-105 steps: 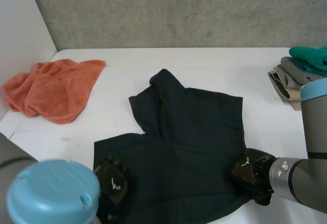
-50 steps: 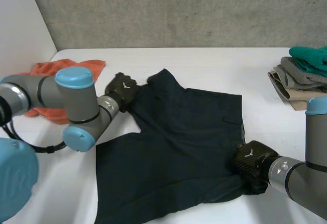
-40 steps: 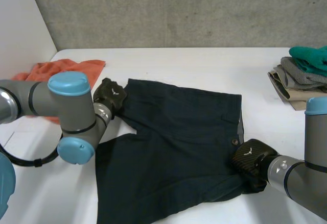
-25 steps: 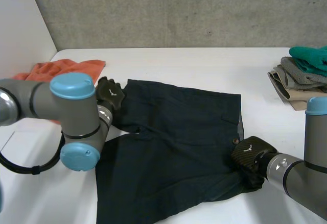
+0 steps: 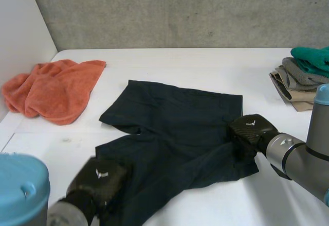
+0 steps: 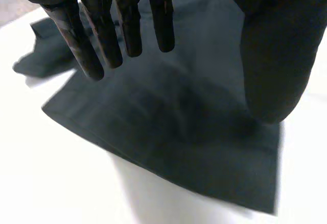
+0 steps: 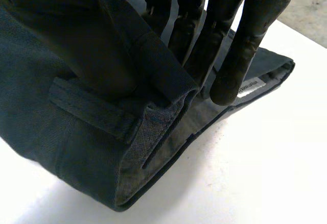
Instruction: Fold the laundry.
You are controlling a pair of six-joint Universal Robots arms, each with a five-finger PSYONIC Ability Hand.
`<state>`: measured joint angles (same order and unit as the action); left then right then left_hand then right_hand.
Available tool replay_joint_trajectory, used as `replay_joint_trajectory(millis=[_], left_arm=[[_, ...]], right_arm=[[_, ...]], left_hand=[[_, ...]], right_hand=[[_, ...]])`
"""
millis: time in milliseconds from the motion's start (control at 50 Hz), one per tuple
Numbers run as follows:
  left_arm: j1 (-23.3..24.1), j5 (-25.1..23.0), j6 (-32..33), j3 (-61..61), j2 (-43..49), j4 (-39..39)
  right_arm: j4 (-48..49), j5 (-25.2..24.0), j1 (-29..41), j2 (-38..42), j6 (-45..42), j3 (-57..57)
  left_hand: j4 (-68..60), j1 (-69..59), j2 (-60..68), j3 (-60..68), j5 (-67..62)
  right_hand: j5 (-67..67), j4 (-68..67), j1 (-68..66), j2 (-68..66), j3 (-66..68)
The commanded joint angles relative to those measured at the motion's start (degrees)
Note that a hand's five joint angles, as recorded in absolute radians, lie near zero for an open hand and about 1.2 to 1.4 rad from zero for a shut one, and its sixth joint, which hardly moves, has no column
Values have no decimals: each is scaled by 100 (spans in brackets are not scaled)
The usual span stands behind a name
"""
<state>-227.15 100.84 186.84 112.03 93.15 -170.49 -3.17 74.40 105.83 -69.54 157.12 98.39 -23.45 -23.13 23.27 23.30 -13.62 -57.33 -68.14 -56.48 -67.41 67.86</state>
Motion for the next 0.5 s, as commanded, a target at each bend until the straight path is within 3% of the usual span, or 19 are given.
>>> replay_joint_trajectory(millis=[20, 120, 180, 260, 300, 440, 500], left_arm=[[329, 85, -465, 144, 89, 69], [400, 436, -482, 135, 545, -80], [487, 753, -439, 21, 783, -300], [584, 1008, -386, -137, 1064, -511], [611, 1122, -307, -242, 1239, -529], [619, 1167, 203, -480, 1267, -494], [681, 1175, 624, -480, 1197, -257]], right_arm=[[63, -84, -45, 72, 99, 22], [80, -101, -36, 90, 91, 31], [80, -101, -36, 81, 82, 40], [89, -110, -36, 81, 82, 49], [80, -110, -28, 72, 47, 49], [-25, -127, -62, 2, -67, 58], [-411, -154, -71, -191, -593, 110]], left_hand=[[-459, -491, 477, 475, -442], [-526, -558, 544, 542, -509], [-1347, -1379, 1365, 1363, -1330], [-3581, -3613, 3599, 3597, -3564], [-5644, -5676, 5662, 5660, -5627], [-5655, -5687, 5673, 5670, -5638], [-5655, -5687, 5673, 5670, -5638]], right_hand=[[-1267, -1186, -2352, -1259, 1214], [-1267, -1186, -2352, -1259, 1214], [-1267, -1186, -2352, -1259, 1214], [-1267, -1186, -2352, -1259, 1214], [-1267, -1186, -2352, -1259, 1214], [-1267, -1186, -2352, -1259, 1214], [-1267, -1186, -2352, -1259, 1214]])
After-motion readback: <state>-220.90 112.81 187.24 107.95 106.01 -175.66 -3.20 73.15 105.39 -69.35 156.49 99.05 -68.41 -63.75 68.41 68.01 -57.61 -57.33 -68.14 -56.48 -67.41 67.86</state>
